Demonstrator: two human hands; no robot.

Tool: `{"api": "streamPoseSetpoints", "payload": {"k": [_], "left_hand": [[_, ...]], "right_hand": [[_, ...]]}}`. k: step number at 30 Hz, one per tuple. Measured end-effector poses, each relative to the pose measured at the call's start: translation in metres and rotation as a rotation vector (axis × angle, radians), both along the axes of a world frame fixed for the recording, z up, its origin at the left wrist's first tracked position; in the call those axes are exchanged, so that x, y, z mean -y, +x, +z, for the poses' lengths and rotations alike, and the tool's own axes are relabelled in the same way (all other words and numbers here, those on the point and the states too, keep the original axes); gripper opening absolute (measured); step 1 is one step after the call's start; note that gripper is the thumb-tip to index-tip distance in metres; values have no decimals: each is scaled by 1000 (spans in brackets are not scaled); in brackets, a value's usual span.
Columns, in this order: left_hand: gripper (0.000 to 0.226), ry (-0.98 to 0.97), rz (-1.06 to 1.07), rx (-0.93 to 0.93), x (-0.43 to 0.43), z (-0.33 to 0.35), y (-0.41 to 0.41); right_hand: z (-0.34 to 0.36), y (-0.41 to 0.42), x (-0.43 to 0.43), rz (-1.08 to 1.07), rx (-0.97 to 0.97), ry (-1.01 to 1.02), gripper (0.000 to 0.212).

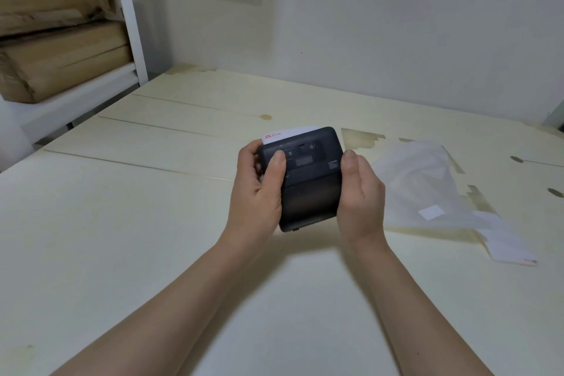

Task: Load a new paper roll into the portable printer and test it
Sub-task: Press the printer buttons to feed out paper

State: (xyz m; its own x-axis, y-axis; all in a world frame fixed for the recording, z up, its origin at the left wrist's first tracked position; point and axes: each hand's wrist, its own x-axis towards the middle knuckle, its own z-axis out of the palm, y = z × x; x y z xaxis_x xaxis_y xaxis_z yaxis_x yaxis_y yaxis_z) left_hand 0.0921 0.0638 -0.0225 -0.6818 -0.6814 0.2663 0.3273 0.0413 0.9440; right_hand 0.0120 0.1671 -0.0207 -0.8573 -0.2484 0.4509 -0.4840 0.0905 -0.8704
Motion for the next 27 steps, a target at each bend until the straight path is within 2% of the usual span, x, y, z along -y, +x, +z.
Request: {"api": "streamPoseSetpoints", "payload": {"k": [2,4,7,9,13,16,21,23,27], "left_hand": [[21,24,36,-5,-2,1,-3],[23,128,66,-20,-3,0,-8],[26,305,87,-16,0,0,-10],[34,362,55,-6,6,-1,-10],[46,430,-70,73,18,2,-9],[31,399,-162,179,19,6,-9],[43,227,-265,277,23,0,-9],[46,234,-276,265,25,-5,-8],[57,367,-317,239,19,-6,-10]], "right_hand": [[1,-3,1,77,246,-40,63],[0,-6,2,227,536,-179,62],[-6,-6,4,448,767,-279,68],[-11,-6,6,455,787,-267,74],[-5,-17,2,284,741,-278,81],[0,-24,-10,275,691,-253,67],[5,-24,-19,222,639,-178,48],[9,-23,-19,216,642,-214,39],[9,-20,-15,249,715,-290,36]]}}
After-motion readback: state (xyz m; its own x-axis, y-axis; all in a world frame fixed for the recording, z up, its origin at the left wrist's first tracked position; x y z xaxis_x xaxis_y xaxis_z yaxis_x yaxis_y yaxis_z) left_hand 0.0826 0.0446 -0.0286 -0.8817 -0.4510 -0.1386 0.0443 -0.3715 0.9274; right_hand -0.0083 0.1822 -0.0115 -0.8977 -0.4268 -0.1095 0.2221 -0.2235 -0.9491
